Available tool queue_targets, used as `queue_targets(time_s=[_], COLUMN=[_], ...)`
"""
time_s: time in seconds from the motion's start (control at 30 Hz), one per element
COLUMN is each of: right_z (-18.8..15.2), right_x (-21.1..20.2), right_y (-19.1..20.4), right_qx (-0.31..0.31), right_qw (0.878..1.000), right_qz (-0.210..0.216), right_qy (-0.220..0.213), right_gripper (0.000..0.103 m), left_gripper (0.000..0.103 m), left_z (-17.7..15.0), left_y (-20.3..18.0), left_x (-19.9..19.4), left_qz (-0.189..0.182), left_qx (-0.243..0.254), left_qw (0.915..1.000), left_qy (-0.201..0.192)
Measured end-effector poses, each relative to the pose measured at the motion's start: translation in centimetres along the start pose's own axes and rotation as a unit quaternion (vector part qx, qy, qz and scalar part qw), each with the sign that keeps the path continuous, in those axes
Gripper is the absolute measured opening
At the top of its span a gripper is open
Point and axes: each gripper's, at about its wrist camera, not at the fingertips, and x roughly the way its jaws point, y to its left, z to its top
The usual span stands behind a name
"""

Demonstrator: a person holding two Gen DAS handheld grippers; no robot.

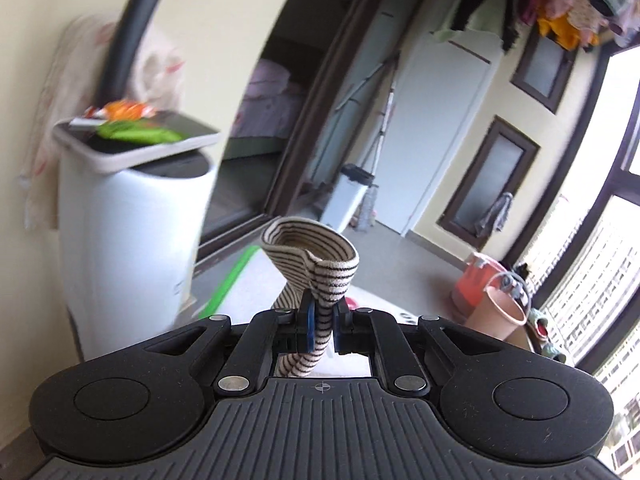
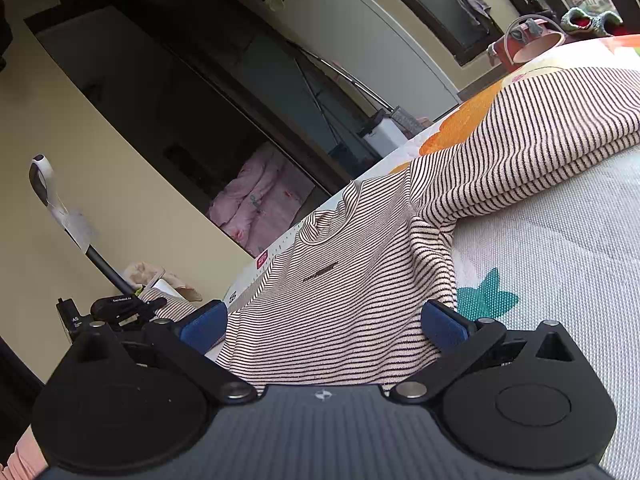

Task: Fold clothes
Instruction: 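Carry the held sleeve with the left gripper across the shirt body, then lay the sleeve on the shirt and open the left gripper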

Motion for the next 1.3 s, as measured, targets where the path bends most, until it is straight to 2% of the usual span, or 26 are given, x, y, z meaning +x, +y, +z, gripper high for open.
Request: queue_targets(time_s=[0.1, 0.23, 0.4, 0.53, 0.8, 1.0, 1.2, 1.3], right_z=[0.0, 0.0, 0.0, 0.0, -0.1, -0.1, -0.1, -0.2], right_x=[0.0, 0.0, 0.0, 0.0, 0.0, 0.0, -0.1, -0.2], right_y=[0.0, 0.1, 0.1, 0.1, 0.1, 0.0, 0.0, 0.1], right_qx=[0.000, 0.000, 0.001, 0.001, 0.002, 0.003, 0.003, 0.004], right_qw=[1.000, 1.000, 1.000, 1.000, 1.000, 1.000, 1.000, 1.000], right_qz=[0.000, 0.000, 0.001, 0.002, 0.003, 0.004, 0.004, 0.005], right_qy=[0.000, 0.000, -0.001, -0.001, -0.002, -0.003, -0.003, -0.004], right_gripper=[0.103, 0.103, 0.103, 0.103, 0.103, 0.103, 0.103, 0.103], left_gripper=[0.009, 0.009, 0.009, 0.009, 0.009, 0.009, 0.010, 0.019], left_z=[0.9, 1.1, -0.8, -2.9, -7.4, -9.8, -10.9, -11.2], left_y=[-5.2, -11.4, -18.3, -21.9, -26.1, -26.9, -27.2, -27.2], left_x=[-0.7, -1.7, -2.1, -1.7, 0.7, 2.6, 4.0, 4.5], left_qz=[-0.038, -0.090, -0.141, -0.166, -0.193, -0.196, -0.190, -0.187], left_qx=[0.051, 0.111, 0.170, 0.195, 0.223, 0.217, 0.218, 0.219], left_qw=[0.9980, 0.9896, 0.9751, 0.9666, 0.9542, 0.9527, 0.9520, 0.9518], left_qy=[-0.005, -0.014, -0.010, 0.002, 0.049, 0.084, 0.100, 0.107])
